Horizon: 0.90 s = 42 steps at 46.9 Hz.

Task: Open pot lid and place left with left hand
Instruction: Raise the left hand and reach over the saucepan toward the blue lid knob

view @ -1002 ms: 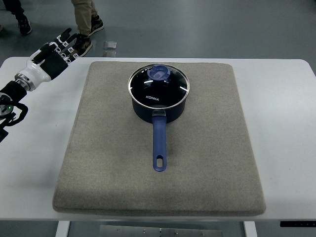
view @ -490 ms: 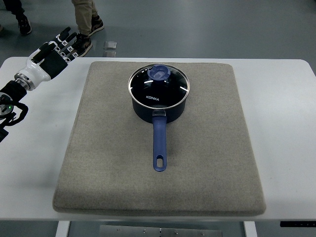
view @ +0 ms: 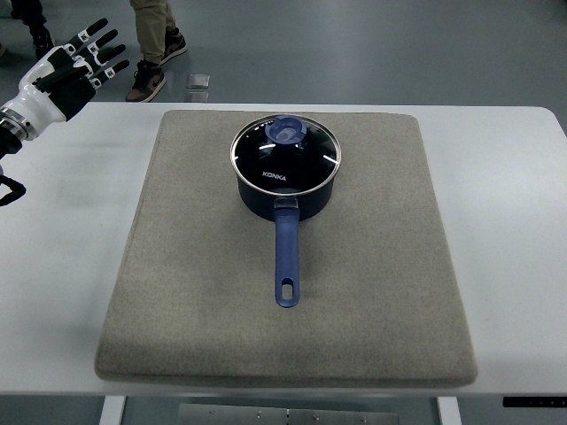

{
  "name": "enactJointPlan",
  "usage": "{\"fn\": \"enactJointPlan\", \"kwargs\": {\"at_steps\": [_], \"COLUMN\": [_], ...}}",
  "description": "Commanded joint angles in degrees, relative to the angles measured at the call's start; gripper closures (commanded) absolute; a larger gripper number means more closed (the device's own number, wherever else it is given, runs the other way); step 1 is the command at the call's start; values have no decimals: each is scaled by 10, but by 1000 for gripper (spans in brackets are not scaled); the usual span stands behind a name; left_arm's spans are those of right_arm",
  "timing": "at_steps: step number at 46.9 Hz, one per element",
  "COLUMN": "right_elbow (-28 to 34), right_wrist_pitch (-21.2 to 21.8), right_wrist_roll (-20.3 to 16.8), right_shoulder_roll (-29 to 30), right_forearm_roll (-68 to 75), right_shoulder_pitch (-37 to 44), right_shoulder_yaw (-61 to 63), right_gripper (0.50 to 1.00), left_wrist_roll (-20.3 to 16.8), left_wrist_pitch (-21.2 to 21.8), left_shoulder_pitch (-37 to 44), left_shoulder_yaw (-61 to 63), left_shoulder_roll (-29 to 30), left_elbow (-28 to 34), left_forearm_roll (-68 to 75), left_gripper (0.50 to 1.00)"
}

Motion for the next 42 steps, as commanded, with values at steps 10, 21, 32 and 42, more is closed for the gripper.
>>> {"fn": "enactJointPlan", "kwargs": {"at_steps": [10,21,32,42], "right_elbow": [0,0,0,0], "right_wrist_pitch": [0,0,0,0], "right_wrist_roll": [0,0,0,0], "right_shoulder_roll": [0,0,0,0], "right_forearm_roll": [0,0,0,0], "right_shoulder_pitch": [0,0,0,0], "right_shoulder_yaw": [-1,0,0,-1], "right_gripper": [583,583,583,583], "left_wrist_roll": [-35,-62,-62,-62], "left_wrist_pitch": [0,0,6,40], "left_shoulder_pitch": [-2,-5,-32,-68], "left_shoulder_yaw": [1,1,0,10], "left_shoulder_roll": [47,100,129,136], "left_elbow": [-49,-137,-220,-284], "left_forearm_roll": [131,239,395,528], "left_gripper": [510,516,521,521]}}
